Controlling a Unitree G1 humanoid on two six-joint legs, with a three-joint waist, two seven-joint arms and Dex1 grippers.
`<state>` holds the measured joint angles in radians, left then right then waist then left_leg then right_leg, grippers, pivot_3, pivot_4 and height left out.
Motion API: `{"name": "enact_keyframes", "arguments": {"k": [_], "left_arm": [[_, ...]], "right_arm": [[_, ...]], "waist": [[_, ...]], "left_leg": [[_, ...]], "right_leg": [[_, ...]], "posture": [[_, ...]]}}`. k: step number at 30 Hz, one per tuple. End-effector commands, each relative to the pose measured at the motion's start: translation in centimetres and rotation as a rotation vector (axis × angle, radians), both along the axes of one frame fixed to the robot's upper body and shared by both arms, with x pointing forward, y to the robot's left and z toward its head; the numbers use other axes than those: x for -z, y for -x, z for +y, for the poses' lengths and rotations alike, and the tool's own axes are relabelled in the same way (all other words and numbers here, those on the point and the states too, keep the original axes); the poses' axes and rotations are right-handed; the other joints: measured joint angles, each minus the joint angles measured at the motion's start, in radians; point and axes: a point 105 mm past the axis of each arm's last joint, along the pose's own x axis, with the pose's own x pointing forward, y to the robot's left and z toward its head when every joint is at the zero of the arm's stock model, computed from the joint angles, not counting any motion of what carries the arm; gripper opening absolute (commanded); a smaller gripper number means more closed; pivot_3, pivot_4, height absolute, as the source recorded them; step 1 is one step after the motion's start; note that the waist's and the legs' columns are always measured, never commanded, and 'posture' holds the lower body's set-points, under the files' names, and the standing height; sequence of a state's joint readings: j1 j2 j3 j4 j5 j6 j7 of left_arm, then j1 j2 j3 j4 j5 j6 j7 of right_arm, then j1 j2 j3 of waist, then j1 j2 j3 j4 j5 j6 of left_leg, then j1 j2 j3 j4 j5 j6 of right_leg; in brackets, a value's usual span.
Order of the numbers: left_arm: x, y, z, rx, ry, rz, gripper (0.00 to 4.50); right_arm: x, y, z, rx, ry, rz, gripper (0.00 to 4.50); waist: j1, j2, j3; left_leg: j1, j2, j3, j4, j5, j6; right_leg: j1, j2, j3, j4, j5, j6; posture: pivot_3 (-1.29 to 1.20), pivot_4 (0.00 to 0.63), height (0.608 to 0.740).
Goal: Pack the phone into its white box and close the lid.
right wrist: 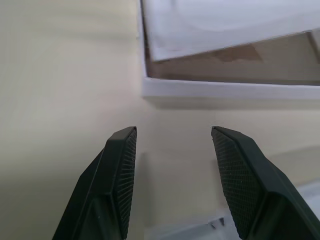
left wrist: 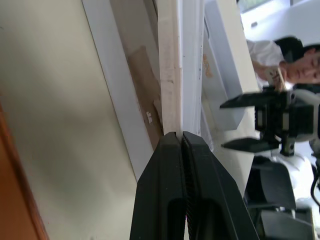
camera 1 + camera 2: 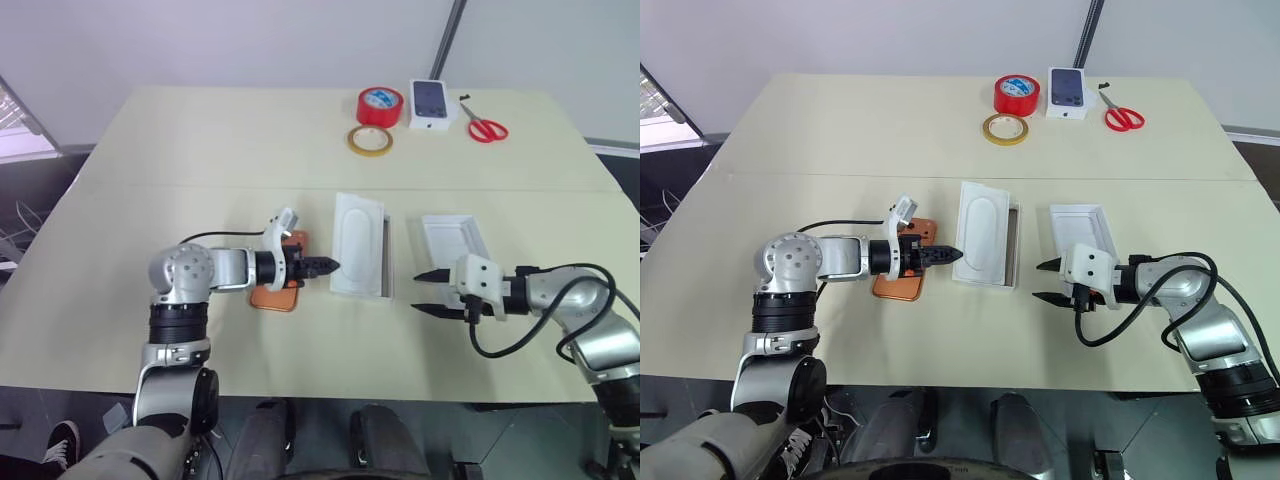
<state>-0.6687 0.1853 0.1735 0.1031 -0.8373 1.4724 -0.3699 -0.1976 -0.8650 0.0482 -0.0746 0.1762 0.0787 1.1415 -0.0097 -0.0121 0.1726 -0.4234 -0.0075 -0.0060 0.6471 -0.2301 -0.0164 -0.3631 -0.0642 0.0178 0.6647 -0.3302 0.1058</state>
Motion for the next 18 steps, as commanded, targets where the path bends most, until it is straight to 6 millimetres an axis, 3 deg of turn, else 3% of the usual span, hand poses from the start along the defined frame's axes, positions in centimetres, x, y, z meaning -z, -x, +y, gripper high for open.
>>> {"name": "enact_keyframes", "arguments": {"k": [1,7,10,13,16,18], "left_arm": [[-0.9,-0.6,-0.4,0.017,0.015,-0.054,0.96],[-1.2,-1.0,-0.3,-0.001,0.013,-0.107,3.98],[-2.0,-1.6,0.0,-0.03,0.029,-0.159,3.98],[-3.2,-2.7,1.2,-0.109,0.002,-0.284,4.04],[-3.9,-2.9,2.1,-0.136,-0.023,-0.372,4.04],[-4.3,-3.4,3.6,-0.192,-0.073,-0.495,4.04]], "right_arm": [[-1.3,-0.5,0.5,-0.008,-0.025,-0.076,2.52],[-3.4,-1.5,2.0,0.014,-0.16,-0.13,2.52],[-4.7,-2.3,3.3,0.021,-0.248,-0.158,2.52],[-4.5,-3.1,4.5,0.026,-0.266,-0.192,1.57],[-4.3,-3.5,5.4,0.025,-0.289,-0.195,0.1],[-3.3,-4.9,6.0,0.071,-0.224,-0.245,0.04]], "waist": [[0.0,0.0,0.0],[0.001,0.0,0.0],[-0.001,0.0,0.0],[0.0,0.0,0.0],[-0.001,0.0,0.0],[-0.001,0.0,0.0]], "left_leg": [[0.0,0.0,0.0,0.0,0.0,0.0],[0.0,0.0,0.0,0.0,0.0,0.0],[0.0,0.0,0.0,0.0,0.0,0.0],[-0.001,0.0,0.0,0.0,0.0,0.0],[-0.001,0.0,0.0,0.0,0.0,0.0],[-0.001,0.0,0.0,0.0,0.0,0.0]], "right_leg": [[0.0,0.0,0.0,0.0,0.0,0.0],[0.0,0.0,0.0,0.0,0.0,0.0],[0.0,0.0,0.0,0.0,0.0,0.0],[-0.001,0.0,0.0,0.0,0.0,0.0],[-0.001,0.0,0.0,0.0,0.0,0.0],[-0.001,-0.001,0.0,0.0,0.0,0.0]], "posture": [[0.0,0.15,0.74],[0.0,0.15,0.74],[0.0,0.15,0.74],[0.0,0.15,0.74],[0.0,0.15,0.74],[0.0,0.15,0.74]]}}
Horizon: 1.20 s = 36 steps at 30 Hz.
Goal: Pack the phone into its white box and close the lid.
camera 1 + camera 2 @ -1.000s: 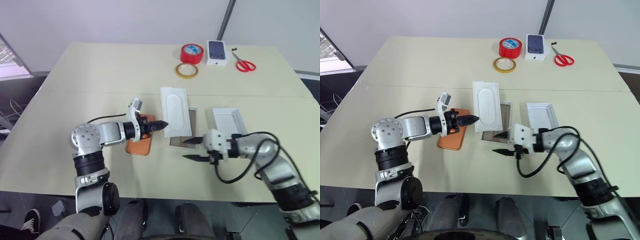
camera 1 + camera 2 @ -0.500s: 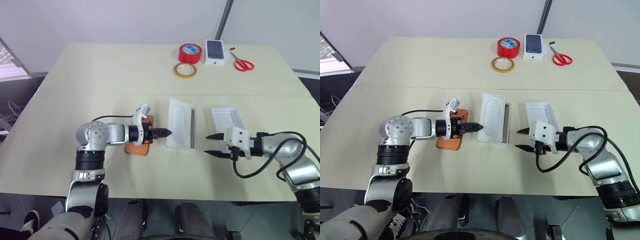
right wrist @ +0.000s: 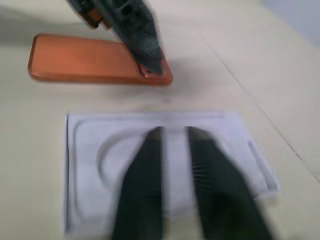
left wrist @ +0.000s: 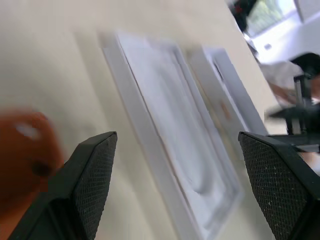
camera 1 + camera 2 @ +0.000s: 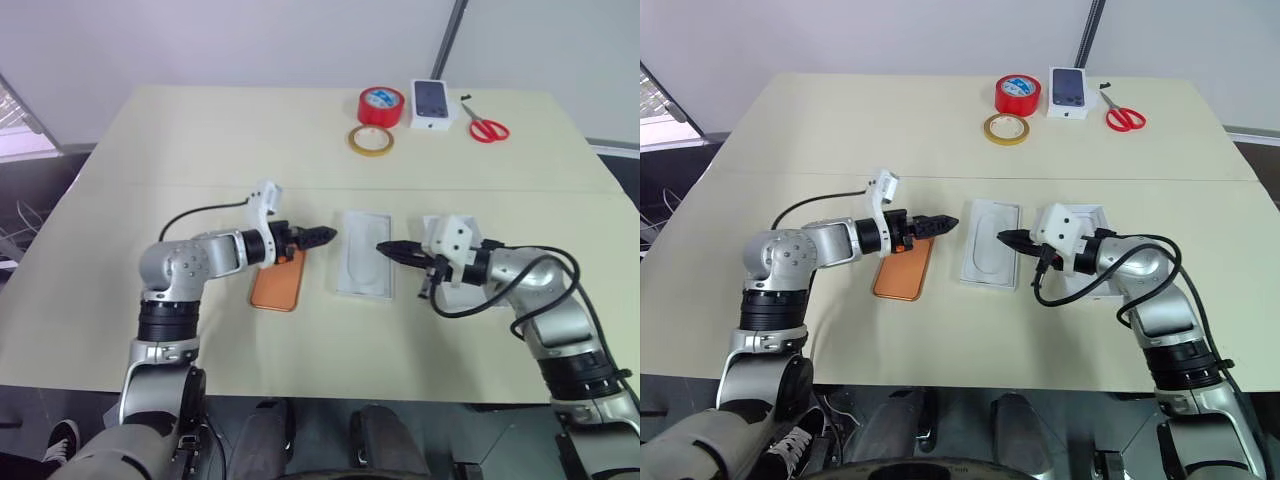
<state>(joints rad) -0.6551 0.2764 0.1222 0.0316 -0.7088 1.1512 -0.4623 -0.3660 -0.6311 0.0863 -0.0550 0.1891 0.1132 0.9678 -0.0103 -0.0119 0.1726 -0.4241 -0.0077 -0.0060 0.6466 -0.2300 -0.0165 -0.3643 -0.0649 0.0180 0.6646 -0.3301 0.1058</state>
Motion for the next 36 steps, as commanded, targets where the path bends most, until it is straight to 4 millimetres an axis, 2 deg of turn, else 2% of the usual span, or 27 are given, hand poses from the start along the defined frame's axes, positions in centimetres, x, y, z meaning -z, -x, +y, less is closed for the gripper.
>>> {"name": "enact_keyframes", "arguments": {"k": [1,2,6,10,15,17,19,21,23,25,26,29,31,36], "left_arm": [[-1.2,-0.3,1.8,-0.059,-0.078,-0.221,4.04],[-1.0,-0.2,2.7,-0.078,-0.112,-0.27,4.04],[0.0,0.1,6.1,-0.151,-0.169,-0.281,4.04],[0.9,0.7,7.6,-0.183,-0.2,-0.272,4.04],[1.1,1.3,8.2,-0.203,-0.169,-0.223,4.04],[1.4,1.8,8.5,-0.181,-0.117,-0.138,4.04],[1.6,2.2,8.9,-0.17,-0.077,-0.059,4.04],[1.7,2.5,9.5,-0.17,-0.05,0.016,4.04],[2.1,3.1,9.9,-0.142,0.041,0.182,4.04],[2.2,3.2,10.1,-0.141,0.116,0.304,4.04],[2.1,3.0,10.1,-0.143,0.12,0.305,4.04],[2.7,3.0,9.9,-0.146,0.078,0.313,4.04],[3.5,3.2,9.3,-0.129,0.038,0.336,4.04],[3.8,3.6,8.1,-0.083,0.015,0.32,4.04]], "right_arm": [[0.9,-1.7,0.8,0.065,0.08,-0.07,0.04],[1.9,-2.0,1.1,0.077,0.119,-0.055,0.04],[4.7,-2.5,1.2,0.115,0.214,-0.009,0.04],[6.2,-2.2,0.3,0.097,0.326,-0.002,0.04],[5.1,-2.2,0.1,0.06,0.328,-0.003,0.04],[4.4,-2.6,0.6,0.066,0.297,-0.027,0.04],[3.5,-2.7,1.3,0.06,0.234,-0.03,0.04],[1.7,-3.2,1.9,0.072,0.167,-0.079,0.04],[-0.1,-3.0,3.1,0.039,0.103,-0.111,0.04],[-0.7,-2.6,4.3,0.0,0.074,-0.097,0.04],[-0.9,-2.3,4.9,-0.024,0.071,-0.1,0.04],[-0.6,-1.2,6.8,-0.091,0.074,-0.062,0.04],[0.7,-0.8,8.2,-0.114,0.157,-0.048,0.04],[2.8,-1.0,8.8,-0.079,0.29,0.032,0.04]], "waist": [[-0.002,0.0,0.0],[-0.003,0.0,0.0],[-0.001,0.0,0.0],[0.003,0.0,0.0],[0.003,0.0,0.0],[0.0,0.0,0.0],[-0.002,0.0,0.0],[-0.004,0.0,0.0],[-0.004,0.0,0.0],[-0.004,0.0,0.0],[-0.004,0.0,0.0],[-0.004,0.0,0.0],[-0.003,0.0,0.0],[-0.001,0.0,0.0]], "left_leg": [[0.0,0.0,0.0,0.0,0.0,0.0],[0.0,0.0,0.001,0.0,0.0,0.0],[-0.002,0.0,0.001,-0.002,0.001,-0.001],[-0.002,0.0,0.0,-0.001,-0.002,0.003],[-0.002,-0.001,0.0,-0.001,-0.003,0.005],[-0.001,-0.001,-0.001,-0.001,-0.003,0.005],[-0.002,-0.001,-0.001,-0.001,-0.003,0.005],[-0.002,-0.001,-0.001,-0.001,-0.003,0.005],[-0.002,-0.001,0.0,-0.001,-0.003,0.005],[-0.002,0.0,-0.001,-0.001,-0.003,0.005],[-0.002,0.0,-0.001,-0.001,-0.003,0.005],[-0.002,0.0,-0.001,-0.001,-0.002,0.005],[-0.002,0.0,-0.001,-0.001,-0.002,0.004],[-0.002,-0.001,-0.001,-0.001,-0.002,0.003]], "right_leg": [[0.0,0.0,0.0,0.0,0.0,0.0],[0.0,0.0,0.0,0.0,0.0,0.0],[-0.004,0.0,0.001,0.001,0.0,0.0],[-0.002,-0.002,0.0,0.0,0.0,-0.001],[-0.002,-0.003,-0.001,0.0,0.0,-0.001],[-0.002,-0.003,-0.001,0.0,0.0,-0.001],[-0.002,-0.003,-0.001,0.001,0.0,-0.001],[-0.003,-0.002,-0.001,0.001,0.0,0.0],[-0.004,-0.002,0.0,0.002,0.0,0.0],[-0.004,-0.001,-0.001,0.003,0.0,0.0],[-0.004,-0.001,-0.001,0.003,0.0,0.0],[-0.004,0.0,-0.001,0.002,0.0,0.0],[-0.005,0.0,-0.001,0.002,0.0,0.0],[-0.005,-0.001,0.0,0.003,0.0,0.0]], "posture": [[0.0,0.15,0.74],[0.0,0.15,0.74],[0.0,0.15,0.74],[0.0,0.15,0.74],[0.0,0.15,0.74],[0.0,0.15,0.74],[0.0,0.15,0.74],[0.0,0.15,0.74],[0.0,0.15,0.74],[0.0,0.15,0.74],[0.0,0.15,0.74],[0.0,0.15,0.74],[0.0,0.15,0.74],[0.0,0.15,0.74]]}}
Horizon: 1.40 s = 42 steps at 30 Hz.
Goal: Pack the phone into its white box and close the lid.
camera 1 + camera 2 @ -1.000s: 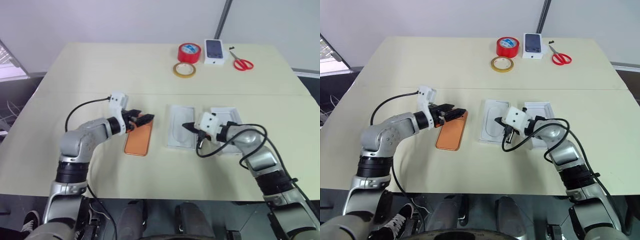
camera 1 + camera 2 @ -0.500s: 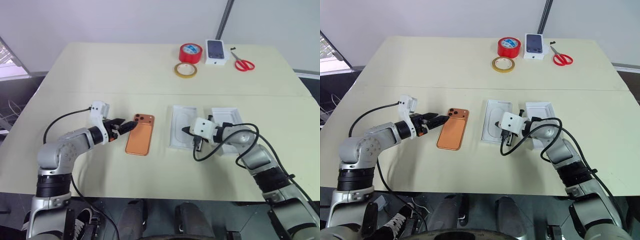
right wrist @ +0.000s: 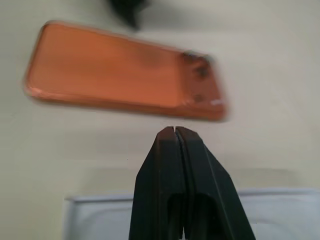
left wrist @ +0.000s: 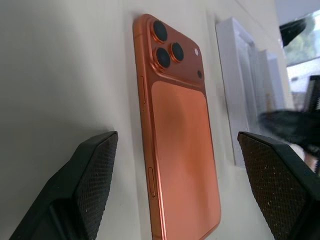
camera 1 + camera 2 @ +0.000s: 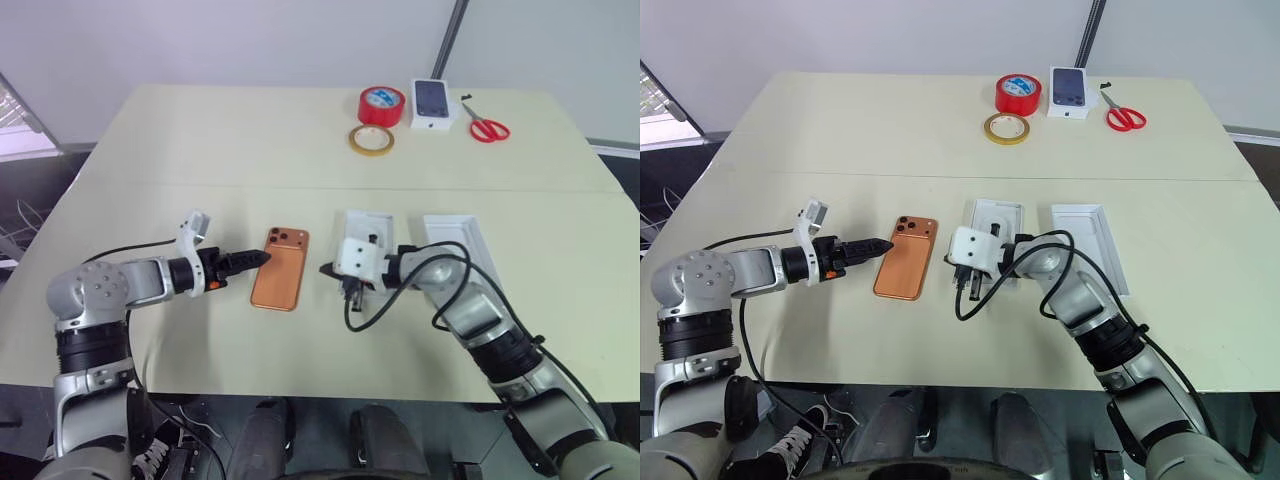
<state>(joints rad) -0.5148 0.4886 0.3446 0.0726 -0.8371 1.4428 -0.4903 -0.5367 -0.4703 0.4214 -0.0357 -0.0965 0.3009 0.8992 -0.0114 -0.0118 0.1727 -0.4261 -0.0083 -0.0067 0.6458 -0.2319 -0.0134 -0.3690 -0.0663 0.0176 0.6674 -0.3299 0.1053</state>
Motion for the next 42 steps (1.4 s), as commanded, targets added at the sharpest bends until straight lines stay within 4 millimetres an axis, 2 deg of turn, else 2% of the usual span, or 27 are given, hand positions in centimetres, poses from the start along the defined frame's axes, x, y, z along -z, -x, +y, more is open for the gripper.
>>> {"name": "enact_keyframes", "arguments": {"k": [1,12,20,30,35,39,42], "left_arm": [[0.6,0.5,-1.3,0.052,-0.011,0.006,4.04],[3.3,1.0,-2.8,0.046,0.026,0.156,4.04],[2.4,1.0,-5.3,0.129,0.04,0.137,4.04],[1.8,0.9,-6.9,0.158,0.087,0.149,4.04],[2.2,0.9,-6.9,0.168,0.022,0.143,4.04],[1.6,0.5,-6.5,0.155,0.009,0.121,4.04],[1.6,0.4,-6.2,0.165,-0.09,0.097,4.04]], "right_arm": [[-0.8,-0.5,0.7,0.022,0.053,-0.024,0.04],[1.9,-1.0,1.7,0.055,0.176,-0.029,0.04],[2.1,-1.0,2.9,0.041,0.163,-0.014,0.04],[2.5,-1.1,2.2,0.062,0.153,0.008,0.04],[2.7,-0.9,2.4,0.062,0.147,0.017,0.04],[2.6,-0.8,2.5,0.062,0.142,0.018,0.04],[2.5,-1.0,2.3,0.071,0.141,0.016,0.04]], "waist": [[0.001,0.0,0.0],[0.005,0.0,-0.004],[0.004,0.0,-0.009],[0.017,-0.001,-0.01],[0.018,-0.001,-0.01],[0.018,-0.001,-0.011],[0.017,-0.001,-0.011]], "left_leg": [[0.0,0.0,0.0,0.0,0.0,-0.001],[0.002,-0.001,-0.001,0.0,0.0,0.0],[0.011,-0.001,-0.001,-0.003,-0.001,0.0],[0.018,-0.007,-0.001,-0.009,-0.001,0.0],[0.018,-0.009,-0.001,-0.01,-0.001,0.0],[0.019,-0.011,-0.001,-0.013,0.0,0.0],[0.019,-0.011,-0.002,-0.013,0.0,0.0]], "right_leg": [[0.0,0.0,0.0,0.0,0.0,0.0],[-0.001,-0.001,-0.001,-0.001,0.0,0.0],[0.008,-0.002,-0.001,-0.003,0.0,0.0],[0.012,-0.007,-0.002,-0.005,0.0,0.0],[0.012,-0.01,-0.002,-0.005,0.0,0.0],[0.012,-0.011,-0.002,-0.005,0.0,0.0],[0.012,-0.011,-0.002,-0.005,0.0,0.0]], "posture": [[0.0,0.15,0.74],[0.0,0.15,0.74],[0.0,0.15,0.74],[0.0,0.15,0.74],[0.0,0.15,0.74],[0.0,0.15,0.74],[0.0,0.15,0.74]]}}
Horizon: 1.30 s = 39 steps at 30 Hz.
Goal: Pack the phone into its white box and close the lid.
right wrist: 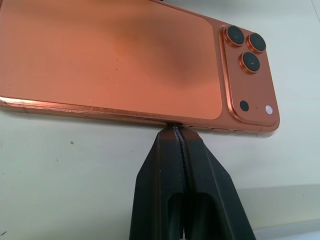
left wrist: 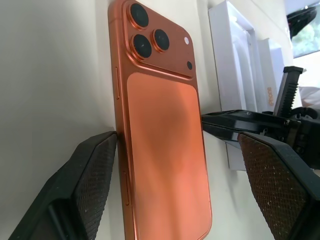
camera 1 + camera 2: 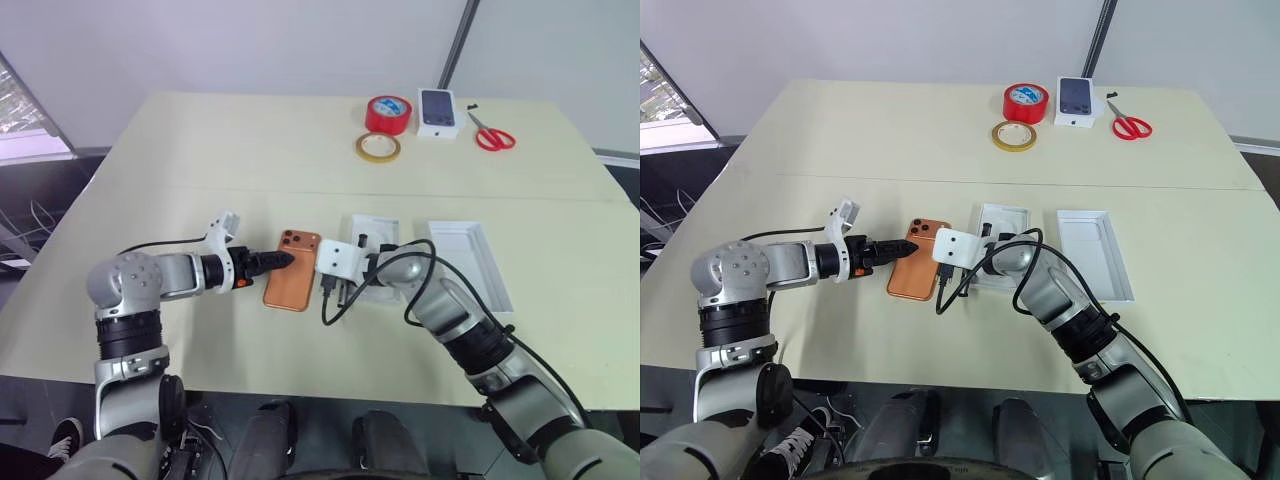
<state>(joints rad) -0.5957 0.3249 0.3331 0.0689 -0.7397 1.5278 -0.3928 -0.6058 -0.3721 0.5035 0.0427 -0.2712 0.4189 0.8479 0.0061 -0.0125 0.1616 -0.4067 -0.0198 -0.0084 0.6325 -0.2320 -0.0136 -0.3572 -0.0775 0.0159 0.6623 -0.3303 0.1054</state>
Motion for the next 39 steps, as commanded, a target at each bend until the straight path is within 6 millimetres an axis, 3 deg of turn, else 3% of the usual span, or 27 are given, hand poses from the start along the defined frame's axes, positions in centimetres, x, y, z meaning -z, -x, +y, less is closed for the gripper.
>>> {"name": "enact_keyframes", "arguments": {"k": [1,4,10,19,22,25,28,39], "left_arm": [[1.1,1.1,-2.1,0.129,-0.107,0.026,4.04],[1.7,1.1,-2.0,0.134,-0.145,0.024,4.04],[0.7,0.7,-2.8,0.123,-0.029,0.032,4.04],[-0.5,0.4,-1.9,0.058,0.166,0.075,4.04],[0.4,0.7,-1.1,0.029,0.148,0.098,4.04],[0.6,0.9,-1.0,0.023,0.165,0.107,3.21],[0.8,1.0,-0.9,0.019,0.155,0.108,1.83],[1.0,1.0,0.0,-0.017,0.171,0.119,1.83]], "right_arm": [[0.9,0.4,0.6,-0.007,0.004,0.031,0.04],[1.0,0.4,0.6,-0.008,0.006,0.027,0.04],[1.1,0.6,0.7,-0.004,0.001,0.027,0.04],[1.2,0.6,0.4,0.003,0.006,0.025,0.04],[1.3,0.7,0.5,-0.002,0.006,0.026,0.04],[1.2,0.7,0.6,-0.01,0.008,0.021,0.0],[1.2,0.7,0.7,-0.011,0.006,0.022,0.0],[1.4,0.8,0.5,-0.011,0.012,0.02,0.0]], "waist": [[-0.002,0.0,0.0],[-0.005,0.001,-0.001],[-0.003,0.001,-0.001],[-0.019,0.0,0.0],[-0.02,-0.001,0.0],[-0.023,-0.001,0.0],[-0.022,-0.002,0.001],[-0.023,-0.004,0.002]], "left_leg": [[0.0,0.0,0.0,0.0,0.0,0.0],[0.0,0.0,0.0,-0.001,0.0,0.0],[0.0,0.0,0.0,-0.002,0.0,0.0],[-0.001,0.0,0.0,-0.002,0.0,0.0],[-0.002,0.0,0.0,-0.003,0.0,0.0],[-0.002,0.0,0.0,-0.004,0.0,0.0],[-0.002,0.0,0.0,-0.004,0.0,-0.001],[-0.002,0.0,0.0,-0.005,0.0,-0.002]], "right_leg": [[0.0,0.0,0.0,0.0,0.0,0.0],[0.0,0.0,0.0,-0.001,0.0,0.0],[0.0,0.0,0.0,-0.002,0.0,0.0],[0.0,0.0,0.0,-0.003,0.0,0.0],[-0.001,0.0,0.0,-0.003,0.0,0.001],[-0.001,0.0,0.0,-0.003,0.0,0.001],[-0.001,0.0,0.0,-0.003,0.0,0.001],[-0.003,0.0,0.0,-0.004,0.0,0.001]], "posture": [[0.0,0.15,0.74],[0.0,0.15,0.74],[0.0,0.15,0.74],[0.0,0.15,0.74],[0.0,0.15,0.74],[0.0,0.15,0.74],[0.0,0.15,0.74],[0.0,0.15,0.74]]}}
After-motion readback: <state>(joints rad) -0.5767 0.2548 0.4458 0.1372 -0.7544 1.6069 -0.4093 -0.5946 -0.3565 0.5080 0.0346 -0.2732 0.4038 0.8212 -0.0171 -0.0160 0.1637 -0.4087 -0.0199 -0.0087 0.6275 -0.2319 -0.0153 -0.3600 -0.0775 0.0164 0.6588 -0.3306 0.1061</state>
